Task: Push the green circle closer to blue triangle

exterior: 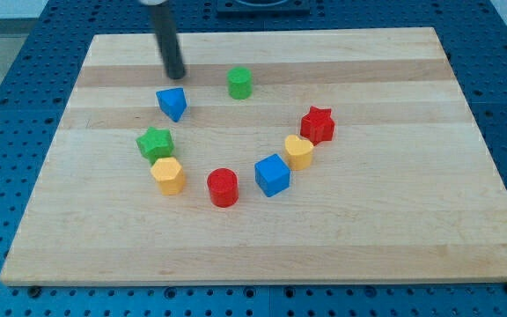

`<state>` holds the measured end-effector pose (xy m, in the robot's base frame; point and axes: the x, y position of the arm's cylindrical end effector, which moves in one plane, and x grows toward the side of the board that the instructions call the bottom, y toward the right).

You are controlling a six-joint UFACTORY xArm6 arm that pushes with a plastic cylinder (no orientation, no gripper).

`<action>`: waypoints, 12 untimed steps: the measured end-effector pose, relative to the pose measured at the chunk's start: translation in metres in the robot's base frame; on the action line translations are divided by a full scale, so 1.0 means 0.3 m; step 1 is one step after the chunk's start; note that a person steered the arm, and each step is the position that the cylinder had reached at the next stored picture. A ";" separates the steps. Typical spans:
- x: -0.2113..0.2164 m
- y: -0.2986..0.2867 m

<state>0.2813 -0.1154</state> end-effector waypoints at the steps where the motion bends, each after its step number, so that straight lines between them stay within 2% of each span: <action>1: -0.042 0.294; 2: -0.029 0.624; 3: 0.088 0.753; 4: 0.175 0.752; 5: 0.174 0.737; 8: 0.171 0.430; 12: 0.156 0.369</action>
<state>0.3280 -0.0046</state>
